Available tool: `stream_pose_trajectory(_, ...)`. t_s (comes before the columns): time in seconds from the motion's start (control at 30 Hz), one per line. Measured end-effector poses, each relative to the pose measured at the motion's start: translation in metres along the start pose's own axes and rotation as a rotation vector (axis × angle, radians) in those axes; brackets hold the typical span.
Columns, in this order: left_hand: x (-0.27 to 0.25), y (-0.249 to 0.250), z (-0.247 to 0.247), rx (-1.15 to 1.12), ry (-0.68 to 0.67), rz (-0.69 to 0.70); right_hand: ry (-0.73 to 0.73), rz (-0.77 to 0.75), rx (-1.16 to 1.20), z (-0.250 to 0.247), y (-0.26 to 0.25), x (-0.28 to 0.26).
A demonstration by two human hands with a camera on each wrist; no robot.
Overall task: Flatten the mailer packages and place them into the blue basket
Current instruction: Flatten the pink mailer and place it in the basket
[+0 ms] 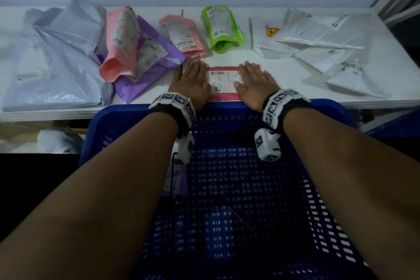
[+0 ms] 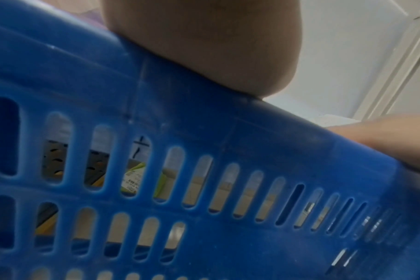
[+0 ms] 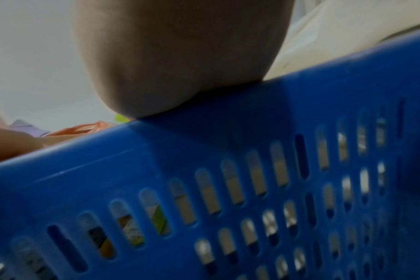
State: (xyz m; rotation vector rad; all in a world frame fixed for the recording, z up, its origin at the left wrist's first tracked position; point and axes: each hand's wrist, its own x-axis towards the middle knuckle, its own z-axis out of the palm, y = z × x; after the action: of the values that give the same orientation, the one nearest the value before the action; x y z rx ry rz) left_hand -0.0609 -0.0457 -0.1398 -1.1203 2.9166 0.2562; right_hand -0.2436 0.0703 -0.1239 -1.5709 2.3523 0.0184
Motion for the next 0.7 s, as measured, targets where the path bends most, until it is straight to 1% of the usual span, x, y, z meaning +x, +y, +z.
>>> stream_pose_trajectory(0.07,0.0,0.0,0.0,0.003,-0.007,0.0,-0.005,0.022,-0.003,0.001,0.011,-0.005)
stream_pose_trajectory(0.2,0.0,-0.001,0.0,-0.045,0.002,0.002,0.026,0.035,0.006,0.004,0.012,-0.006)
stream_pose_trajectory(0.37,0.002,-0.011,0.0,-0.171,0.034,0.011,0.011,-0.002,0.056,-0.001,0.017,-0.012)
stream_pose_trajectory(0.47,-0.001,-0.016,-0.001,-0.276,0.11,0.051,-0.001,-0.077,0.197,-0.008,0.023,-0.021)
stream_pose_trajectory(0.53,-0.006,-0.017,-0.001,-0.363,0.181,0.069,-0.008,-0.123,0.193,-0.009,0.027,-0.027)
stream_pose_trajectory(0.6,-0.012,-0.021,0.0,-0.346,0.203,0.125,-0.017,-0.175,0.09,-0.006,0.03,-0.03)
stream_pose_trajectory(0.7,-0.026,-0.028,0.0,-0.199,0.156,0.203,0.012,-0.221,0.009,0.001,0.036,-0.037)
